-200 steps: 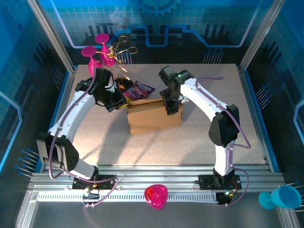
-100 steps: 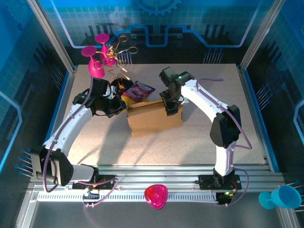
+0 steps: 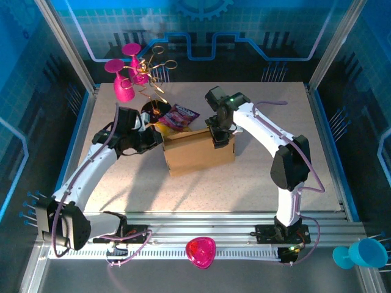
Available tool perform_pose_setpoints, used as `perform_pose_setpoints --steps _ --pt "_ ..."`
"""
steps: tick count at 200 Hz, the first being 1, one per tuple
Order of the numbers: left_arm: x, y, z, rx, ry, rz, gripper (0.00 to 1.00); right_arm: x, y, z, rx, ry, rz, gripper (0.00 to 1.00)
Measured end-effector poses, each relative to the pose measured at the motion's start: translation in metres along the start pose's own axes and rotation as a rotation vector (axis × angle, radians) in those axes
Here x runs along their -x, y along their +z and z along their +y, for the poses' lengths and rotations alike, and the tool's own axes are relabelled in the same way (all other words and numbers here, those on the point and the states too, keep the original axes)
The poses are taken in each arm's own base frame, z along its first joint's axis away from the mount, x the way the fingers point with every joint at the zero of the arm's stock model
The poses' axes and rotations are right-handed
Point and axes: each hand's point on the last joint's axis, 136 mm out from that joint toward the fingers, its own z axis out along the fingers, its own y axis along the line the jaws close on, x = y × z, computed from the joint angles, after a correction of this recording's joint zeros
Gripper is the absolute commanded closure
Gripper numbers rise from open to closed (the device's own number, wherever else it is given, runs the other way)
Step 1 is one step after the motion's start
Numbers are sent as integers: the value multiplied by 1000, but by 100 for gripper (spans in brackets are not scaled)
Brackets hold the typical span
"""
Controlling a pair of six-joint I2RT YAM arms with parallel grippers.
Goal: Fold the paper box
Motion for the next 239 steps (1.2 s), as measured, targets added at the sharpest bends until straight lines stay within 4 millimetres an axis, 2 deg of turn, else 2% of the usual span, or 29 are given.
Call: perform_pose_setpoints --steps 85,167,239 --pt "-4 -1 0 10 65 27 100 0 0 -1 9 -5 6 35" --pt "-17 -2 2 -60 175 -40 100 -1 0 -2 21 -7 14 36" --pt "-18 -2 2 -61 186 -48 100 -1 0 -2 34 -9 18 36"
